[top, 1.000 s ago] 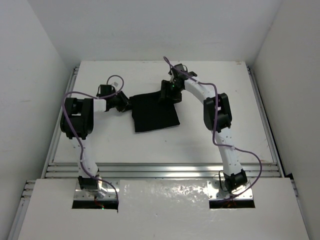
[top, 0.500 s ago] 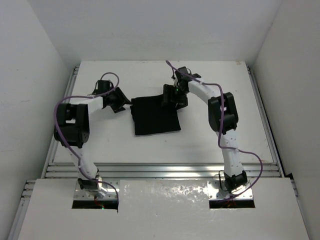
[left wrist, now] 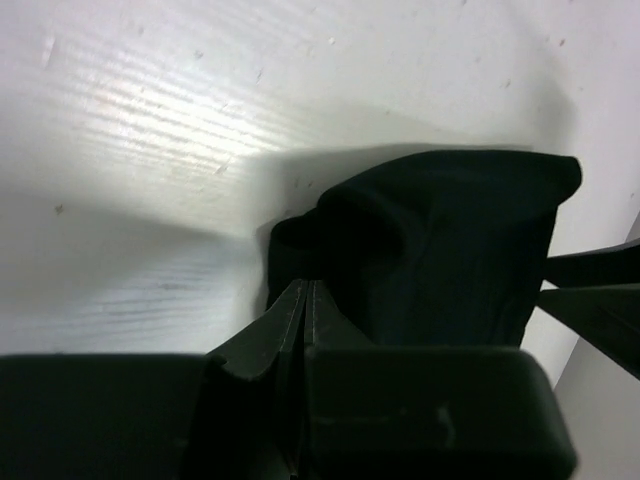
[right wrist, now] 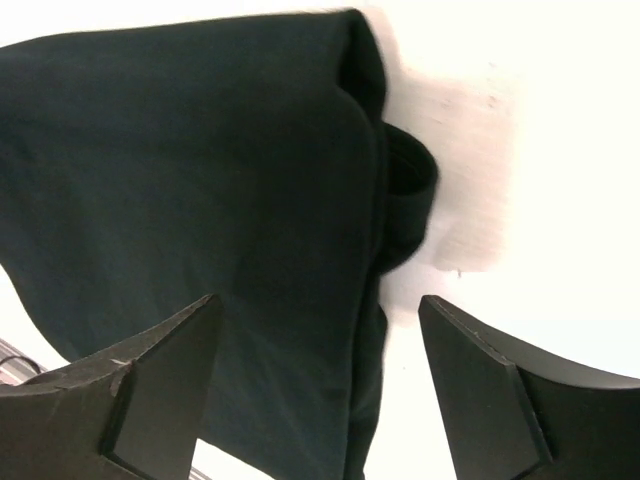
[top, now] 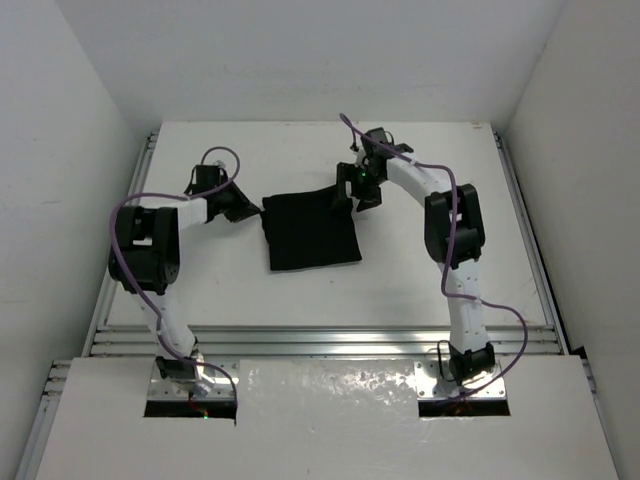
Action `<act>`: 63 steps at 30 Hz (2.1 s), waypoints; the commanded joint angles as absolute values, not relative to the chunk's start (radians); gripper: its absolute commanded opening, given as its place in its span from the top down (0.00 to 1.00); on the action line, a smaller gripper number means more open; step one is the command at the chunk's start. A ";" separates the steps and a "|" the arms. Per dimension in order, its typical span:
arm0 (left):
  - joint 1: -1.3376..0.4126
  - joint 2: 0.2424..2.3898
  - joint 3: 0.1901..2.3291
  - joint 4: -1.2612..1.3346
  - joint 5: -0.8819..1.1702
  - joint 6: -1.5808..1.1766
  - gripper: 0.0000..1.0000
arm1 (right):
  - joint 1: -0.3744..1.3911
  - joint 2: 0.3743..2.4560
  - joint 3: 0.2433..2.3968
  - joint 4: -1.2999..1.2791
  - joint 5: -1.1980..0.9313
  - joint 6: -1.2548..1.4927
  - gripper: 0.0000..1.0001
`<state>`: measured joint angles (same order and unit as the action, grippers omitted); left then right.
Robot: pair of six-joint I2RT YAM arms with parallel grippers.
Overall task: Fold and stack the t-shirts
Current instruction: Smooth out wrinkles on the folded tshirt
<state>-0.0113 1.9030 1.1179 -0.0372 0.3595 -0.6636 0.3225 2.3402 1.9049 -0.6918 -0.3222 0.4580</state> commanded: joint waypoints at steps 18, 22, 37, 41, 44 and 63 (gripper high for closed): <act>-0.012 2.040 1.189 -0.078 0.321 -0.658 1.00 | 0.351 2.454 2.046 -0.640 -0.407 0.391 0.21; -0.035 2.066 1.192 -0.040 0.367 -0.681 1.00 | 0.371 2.461 2.045 -0.637 -0.413 0.396 0.27; -0.060 2.062 1.255 -0.150 0.272 -0.733 1.00 | 0.417 2.427 2.014 -0.663 -0.364 0.388 0.27; -0.038 2.019 1.259 -0.248 0.143 -0.750 0.94 | 0.408 2.375 1.965 -0.647 -0.356 0.382 0.16; -0.029 1.999 1.255 -0.236 0.161 -0.749 0.85 | 0.396 2.373 1.986 -0.663 -0.376 0.376 0.15; 0.081 1.717 1.283 -0.377 0.011 -0.623 0.45 | 0.288 2.137 1.974 -0.780 -0.415 0.379 0.01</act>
<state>0.0849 1.8462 1.1839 -0.2996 0.1120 -0.6952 0.3164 2.2776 1.9373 -0.7261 -0.4225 0.3874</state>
